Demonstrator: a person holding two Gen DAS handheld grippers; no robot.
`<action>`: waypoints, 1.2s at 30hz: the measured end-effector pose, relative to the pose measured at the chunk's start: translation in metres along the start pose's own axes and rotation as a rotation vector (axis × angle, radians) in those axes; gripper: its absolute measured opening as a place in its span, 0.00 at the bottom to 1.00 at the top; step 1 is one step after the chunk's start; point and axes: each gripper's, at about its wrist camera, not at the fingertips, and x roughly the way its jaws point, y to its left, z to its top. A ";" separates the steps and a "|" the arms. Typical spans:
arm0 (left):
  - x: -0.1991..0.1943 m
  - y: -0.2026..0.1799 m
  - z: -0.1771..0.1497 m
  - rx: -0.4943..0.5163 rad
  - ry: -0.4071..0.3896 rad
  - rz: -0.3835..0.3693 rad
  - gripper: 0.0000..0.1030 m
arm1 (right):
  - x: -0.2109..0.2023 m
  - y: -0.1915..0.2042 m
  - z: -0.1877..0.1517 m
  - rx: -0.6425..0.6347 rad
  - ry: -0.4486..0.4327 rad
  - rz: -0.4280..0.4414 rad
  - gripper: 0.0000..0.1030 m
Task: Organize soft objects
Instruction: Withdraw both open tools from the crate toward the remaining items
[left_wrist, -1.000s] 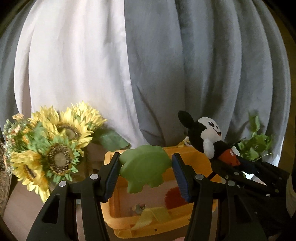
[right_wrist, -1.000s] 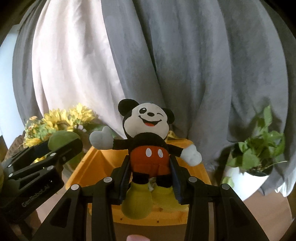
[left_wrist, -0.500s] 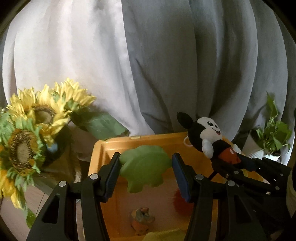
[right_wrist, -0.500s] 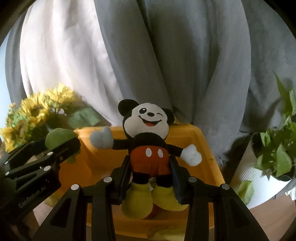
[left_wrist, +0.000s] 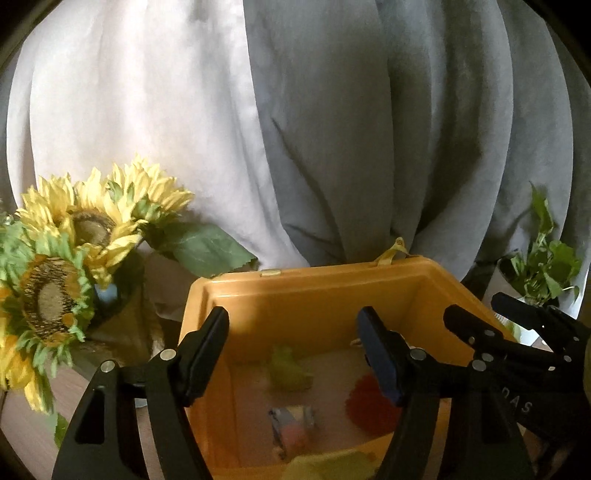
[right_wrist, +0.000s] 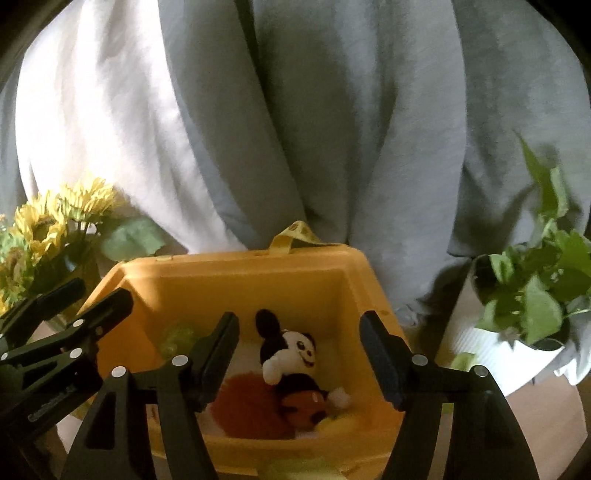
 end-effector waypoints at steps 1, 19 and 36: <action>-0.003 0.000 0.001 -0.001 -0.003 0.001 0.69 | -0.003 0.000 0.000 0.004 -0.004 -0.003 0.67; -0.103 0.000 -0.001 0.001 -0.076 -0.009 0.71 | -0.107 0.008 -0.009 0.035 -0.071 -0.058 0.67; -0.190 0.007 -0.025 0.056 -0.105 -0.073 0.72 | -0.199 0.024 -0.035 0.065 -0.140 -0.126 0.67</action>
